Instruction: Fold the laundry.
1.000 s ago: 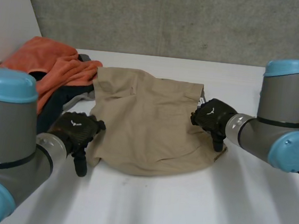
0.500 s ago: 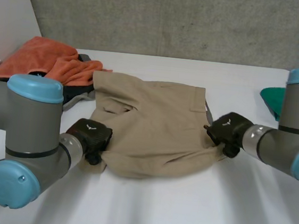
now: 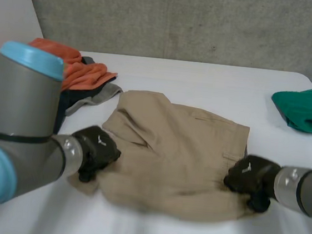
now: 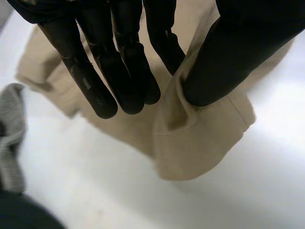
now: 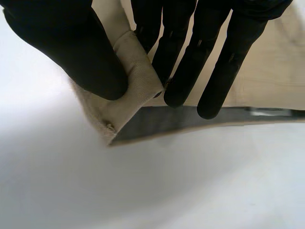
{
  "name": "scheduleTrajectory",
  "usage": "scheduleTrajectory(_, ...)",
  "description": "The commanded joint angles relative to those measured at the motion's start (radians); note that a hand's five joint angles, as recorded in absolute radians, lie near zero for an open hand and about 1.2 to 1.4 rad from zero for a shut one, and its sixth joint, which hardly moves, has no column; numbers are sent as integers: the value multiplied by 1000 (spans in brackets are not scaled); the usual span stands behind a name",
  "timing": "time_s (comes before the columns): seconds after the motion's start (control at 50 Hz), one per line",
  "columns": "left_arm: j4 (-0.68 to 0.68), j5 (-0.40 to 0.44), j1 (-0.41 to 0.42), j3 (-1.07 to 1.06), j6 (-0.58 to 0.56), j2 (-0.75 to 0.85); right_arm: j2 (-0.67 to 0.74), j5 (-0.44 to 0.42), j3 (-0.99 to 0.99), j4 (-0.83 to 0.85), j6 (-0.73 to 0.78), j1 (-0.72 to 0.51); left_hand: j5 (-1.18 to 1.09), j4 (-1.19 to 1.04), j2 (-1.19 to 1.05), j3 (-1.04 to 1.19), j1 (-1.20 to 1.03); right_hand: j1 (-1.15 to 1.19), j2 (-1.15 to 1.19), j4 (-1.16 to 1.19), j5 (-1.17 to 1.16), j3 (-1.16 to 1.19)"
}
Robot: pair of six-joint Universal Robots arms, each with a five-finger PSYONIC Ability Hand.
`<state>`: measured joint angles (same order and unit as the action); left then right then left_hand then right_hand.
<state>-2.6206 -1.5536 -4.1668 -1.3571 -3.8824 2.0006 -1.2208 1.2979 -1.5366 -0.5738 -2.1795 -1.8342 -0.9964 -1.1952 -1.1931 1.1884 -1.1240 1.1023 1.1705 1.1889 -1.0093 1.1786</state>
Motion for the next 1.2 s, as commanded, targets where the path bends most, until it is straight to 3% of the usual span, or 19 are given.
scheduleTrajectory(0.02,-70,-14,-12,242,-5,148,112,26,186,106,-206,0,-225,-201,-203,208,-272,294,226,207,-212,218)
scheduleTrajectory(0.14,-179,44,-15,531,1,272,208,110,357,270,-374,-19,-225,-201,-203,208,-272,294,226,207,-212,218)
scheduleTrajectory(0.28,-292,43,-24,859,-3,452,331,234,524,434,-477,-36,-225,-201,-203,208,-272,294,226,207,-212,218)
scheduleTrajectory(0.52,-242,44,-18,1196,-9,756,510,296,639,664,-444,-73,-225,-201,-203,208,-272,294,226,207,-212,218)
scheduleTrajectory(0.64,-338,41,-26,1305,0,773,529,334,691,819,-425,-73,-225,-201,-203,208,-272,294,226,207,-212,218)
scheduleTrajectory(0.74,-520,-34,-41,1388,72,629,448,443,748,1084,-485,-62,-225,-201,-203,208,-272,294,226,207,-212,218)
scheduleTrajectory(0.82,-636,-69,-38,1391,191,461,301,512,747,1279,-598,-50,-225,-201,-203,208,-272,294,226,207,-212,218)
scheduleTrajectory(0.88,-674,-40,-39,1362,263,365,238,495,734,1324,-641,-48,-225,-201,-203,208,-272,294,226,207,-212,218)
scheduleTrajectory(0.94,-694,12,-52,1294,351,285,201,430,722,1293,-654,-53,-225,-201,-203,208,-272,294,226,207,-212,218)
scheduleTrajectory(1.04,-674,55,-58,1164,382,271,205,342,707,1198,-651,-76,-225,-201,-203,208,-272,294,226,207,-212,218)
scheduleTrajectory(1.2,-674,61,-82,807,386,268,268,325,633,1059,-648,-83,-225,-201,-203,208,-272,294,226,207,-212,218)
